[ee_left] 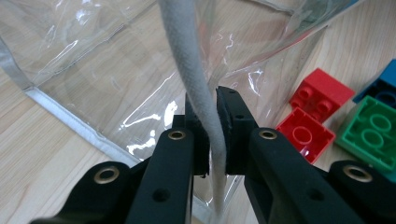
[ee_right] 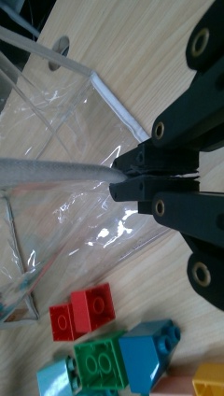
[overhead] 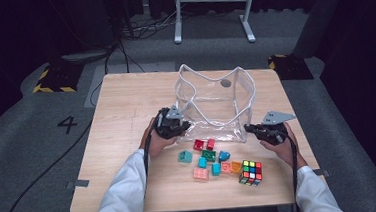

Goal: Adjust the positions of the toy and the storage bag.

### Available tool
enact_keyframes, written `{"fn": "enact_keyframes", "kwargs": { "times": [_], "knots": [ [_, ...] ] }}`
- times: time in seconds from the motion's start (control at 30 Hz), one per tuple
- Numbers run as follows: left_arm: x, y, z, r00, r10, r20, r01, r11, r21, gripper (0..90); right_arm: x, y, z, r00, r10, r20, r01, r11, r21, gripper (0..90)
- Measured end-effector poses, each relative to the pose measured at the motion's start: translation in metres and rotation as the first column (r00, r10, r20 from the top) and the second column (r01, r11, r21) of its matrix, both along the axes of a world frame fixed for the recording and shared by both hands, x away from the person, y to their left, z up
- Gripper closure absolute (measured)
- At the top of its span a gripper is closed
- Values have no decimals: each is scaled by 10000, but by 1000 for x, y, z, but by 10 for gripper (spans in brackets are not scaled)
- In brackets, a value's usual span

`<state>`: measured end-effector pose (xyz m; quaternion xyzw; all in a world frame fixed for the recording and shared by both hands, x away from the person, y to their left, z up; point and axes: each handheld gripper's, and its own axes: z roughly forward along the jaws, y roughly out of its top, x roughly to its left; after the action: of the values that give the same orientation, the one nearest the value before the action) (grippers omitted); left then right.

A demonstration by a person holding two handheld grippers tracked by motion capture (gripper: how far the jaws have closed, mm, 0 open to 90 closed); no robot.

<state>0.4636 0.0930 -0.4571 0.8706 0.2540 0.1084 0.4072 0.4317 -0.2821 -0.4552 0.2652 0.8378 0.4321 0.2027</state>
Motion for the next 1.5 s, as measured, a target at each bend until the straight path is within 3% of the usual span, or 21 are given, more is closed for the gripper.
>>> {"fn": "enact_keyframes", "kwargs": {
  "times": [0.23, 0.73, 0.77, 0.8, 0.93, 0.97, 1.03, 1.17, 1.23, 1.33, 1.37, 1.5],
  "knots": [
    [-12, 14, 0, 9999, 114, 43, -114, 9999, -84, 836, -8, 13, 1, 9986, 514, -104, -515, 9986, -94, 877],
    [-40, 37, 1, 10000, 52, 78, -52, 10000, 73, 827, -24, 30, 2, 9870, 1599, -142, -1604, 9863, -378, 876],
    [-41, 38, 0, 9999, 41, 121, -42, 10000, 67, 825, -27, 31, 3, 9880, 1506, -335, -1518, 9877, -380, 877],
    [-42, 40, 1, 9999, -82, 111, 79, 9997, 222, 823, -27, 31, 3, 9859, 1647, -285, -1658, 9854, -399, 876],
    [-47, 43, -1, 9997, 75, 237, -78, 9999, 152, 818, -30, 33, 3, 9836, 1795, -175, -1801, 9827, -421, 876],
    [-49, 44, -2, 9999, 95, 104, -96, 9999, 36, 818, -33, 32, 4, 9848, 1706, -324, -1720, 9839, -493, 876],
    [-51, 46, -3, 9999, 39, 119, -40, 10000, 81, 816, -33, 32, 4, 9819, 1883, -184, -1891, 9801, -605, 876],
    [-55, 48, -5, 9997, 116, 237, -119, 9998, 158, 810, -36, 32, 3, 9830, 1824, -228, -1833, 9819, -475, 876],
    [-57, 50, -5, 9999, 138, 50, -138, 9999, 76, 810, -37, 33, 3, 9834, 1796, -271, -1806, 9827, -408, 876],
    [-61, 50, -6, 9998, 129, 138, -130, 9999, 64, 810, -38, 34, 3, 9819, 1883, -207, -1890, 9810, -432, 876],
    [-61, 51, -6, 9997, 138, 225, -141, 9998, 156, 811, -40, 33, 3, 9830, 1796, -372, -1811, 9826, -418, 876],
    [-66, 52, -6, 9998, 131, 181, -133, 9999, 102, 807, -41, 34, 3, 9806, 1947, -229, -1955, 9799, -400, 876]
  ]
}}
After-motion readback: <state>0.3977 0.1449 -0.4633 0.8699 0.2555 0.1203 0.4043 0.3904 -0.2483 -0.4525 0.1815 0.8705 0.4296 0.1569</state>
